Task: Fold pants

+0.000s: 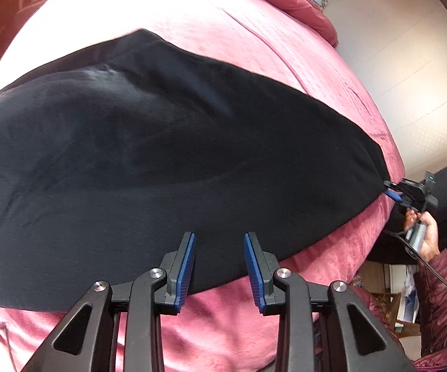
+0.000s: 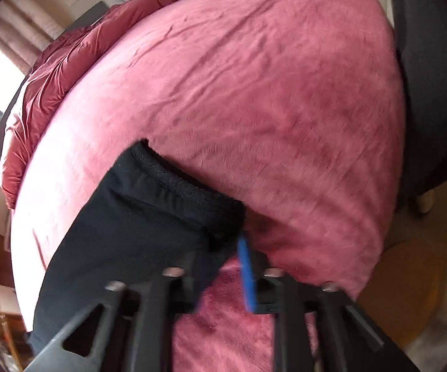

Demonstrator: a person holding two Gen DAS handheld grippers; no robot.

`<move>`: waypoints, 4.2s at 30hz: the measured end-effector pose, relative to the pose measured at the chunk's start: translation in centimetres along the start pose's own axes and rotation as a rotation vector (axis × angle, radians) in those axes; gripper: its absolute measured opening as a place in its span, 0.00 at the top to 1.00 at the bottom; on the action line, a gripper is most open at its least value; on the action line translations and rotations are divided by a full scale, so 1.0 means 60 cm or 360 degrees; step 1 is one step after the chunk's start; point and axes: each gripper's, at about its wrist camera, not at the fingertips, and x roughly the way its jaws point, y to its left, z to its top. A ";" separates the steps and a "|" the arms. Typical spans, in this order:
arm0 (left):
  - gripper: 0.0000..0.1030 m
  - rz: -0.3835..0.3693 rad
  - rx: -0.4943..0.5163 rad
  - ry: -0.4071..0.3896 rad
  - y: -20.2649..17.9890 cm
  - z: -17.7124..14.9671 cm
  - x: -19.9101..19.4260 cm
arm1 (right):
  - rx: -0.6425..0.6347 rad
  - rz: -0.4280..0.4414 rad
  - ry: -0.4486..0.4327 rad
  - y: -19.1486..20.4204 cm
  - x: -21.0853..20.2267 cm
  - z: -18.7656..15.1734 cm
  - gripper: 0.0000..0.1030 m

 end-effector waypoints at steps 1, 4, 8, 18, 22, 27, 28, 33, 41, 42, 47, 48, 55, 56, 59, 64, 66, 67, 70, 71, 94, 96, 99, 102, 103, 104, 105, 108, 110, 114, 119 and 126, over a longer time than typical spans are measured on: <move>0.68 0.0004 -0.0014 -0.0020 0.005 0.000 -0.003 | -0.0051 -0.0032 -0.0050 0.007 -0.018 0.001 0.66; 0.68 0.0007 -0.0080 -0.0100 0.027 -0.002 -0.016 | -0.0250 0.0020 -0.0149 0.061 -0.066 -0.006 0.66; 0.68 0.0054 -0.0105 -0.0197 0.045 -0.006 -0.034 | -0.0669 0.0469 0.0019 0.207 -0.074 -0.058 0.66; 0.68 0.0095 -0.0095 -0.0236 0.076 -0.020 -0.036 | -0.1377 0.1236 0.0708 0.664 -0.008 -0.290 0.71; 0.68 0.0101 -0.0107 -0.0221 0.093 -0.024 -0.032 | -0.1463 0.1250 0.0930 0.781 0.051 -0.348 0.71; 0.68 0.0058 -0.0159 -0.0224 0.116 -0.025 -0.030 | -0.1597 0.1148 0.1087 0.834 0.119 -0.389 0.68; 0.68 0.0048 -0.0168 -0.0223 0.121 -0.022 -0.029 | -0.1613 0.1116 0.1092 0.837 0.129 -0.391 0.68; 0.68 0.0020 -0.0191 -0.0220 0.139 -0.023 -0.028 | -0.1693 0.1149 0.1183 0.864 0.137 -0.394 0.74; 0.68 0.0012 -0.0209 -0.0213 0.161 -0.019 -0.020 | -0.1733 0.1141 0.1167 0.892 0.126 -0.423 0.86; 0.68 0.0011 -0.0210 -0.0210 0.162 -0.020 -0.020 | -0.1768 0.1101 0.1113 0.894 0.125 -0.428 0.93; 0.68 0.0050 -0.0232 -0.0214 0.165 -0.016 -0.017 | -0.1724 0.1272 0.0861 0.902 0.070 -0.392 0.95; 0.69 0.0053 -0.0240 -0.0202 0.167 -0.014 -0.013 | -0.1698 0.1199 0.0846 0.904 0.086 -0.389 0.95; 0.69 0.0025 -0.0315 -0.0183 0.184 -0.005 -0.012 | -0.1710 0.0999 0.0843 0.907 0.141 -0.421 0.94; 0.69 0.0009 -0.0327 -0.0191 0.187 -0.006 -0.016 | -0.1684 0.1027 0.0856 0.906 0.134 -0.415 0.90; 0.68 -0.0016 -0.0366 -0.0217 0.203 -0.009 -0.038 | -0.1606 0.1054 0.0793 0.888 0.100 -0.386 0.77; 0.65 0.0002 -0.0488 -0.0339 0.252 -0.025 -0.097 | -0.1535 0.1124 0.0667 0.828 0.034 -0.360 0.77; 0.63 0.0032 -0.0546 -0.0395 0.279 -0.033 -0.132 | -0.1530 0.1140 0.0650 0.798 0.011 -0.364 0.77; 0.61 0.0050 -0.0583 -0.0423 0.296 -0.038 -0.151 | -0.1547 0.1135 0.0642 0.785 0.003 -0.370 0.77; 0.50 0.0112 -0.0754 -0.0517 0.365 -0.061 -0.220 | -0.1600 0.1098 0.0627 0.735 -0.014 -0.403 0.77; 0.49 0.0142 -0.0823 -0.0542 0.391 -0.071 -0.242 | -0.1614 0.1081 0.0634 0.717 -0.015 -0.416 0.77; 0.79 -0.0187 -0.1499 -0.0520 0.544 -0.198 -0.220 | -0.1557 0.0843 0.0691 0.600 0.015 -0.532 0.72; 0.86 -0.0231 -0.1447 -0.0629 0.529 -0.197 -0.246 | -0.1542 0.0846 0.0695 0.600 0.015 -0.531 0.72; 0.87 -0.0211 -0.1360 -0.0705 0.502 -0.196 -0.292 | -0.1518 0.0859 0.0693 0.591 0.013 -0.522 0.72; 0.87 -0.0027 -0.1323 -0.0603 0.500 -0.195 -0.282 | -0.1494 0.0874 0.0711 0.577 0.027 -0.517 0.72; 0.87 0.0025 -0.1342 -0.0551 0.506 -0.196 -0.265 | -0.1490 0.0881 0.0708 0.575 0.032 -0.517 0.72; 0.87 0.0053 -0.1364 -0.0499 0.514 -0.197 -0.245 | -0.1498 0.0886 0.0698 0.574 0.034 -0.518 0.72; 0.87 0.0081 -0.1394 -0.0461 0.520 -0.199 -0.228 | -0.1501 0.0894 0.0691 0.572 0.036 -0.518 0.72; 0.82 0.0158 -0.1390 -0.0431 0.513 -0.190 -0.217 | -0.1482 0.0920 0.0685 0.562 0.034 -0.516 0.72; 0.74 0.0224 -0.1386 -0.0436 0.506 -0.185 -0.230 | -0.1452 0.0938 0.0706 0.555 0.035 -0.512 0.72; 0.73 0.0424 -0.1350 -0.0583 0.490 -0.182 -0.298 | -0.1245 0.1026 0.0762 0.529 0.027 -0.475 0.71; 0.72 0.0276 -0.1133 -0.0787 0.426 -0.150 -0.339 | -0.0946 0.1048 0.0701 0.452 0.021 -0.395 0.71; 0.71 0.0079 -0.0649 -0.0565 0.280 -0.064 -0.243 | -0.0451 0.0895 0.0475 0.281 0.019 -0.237 0.70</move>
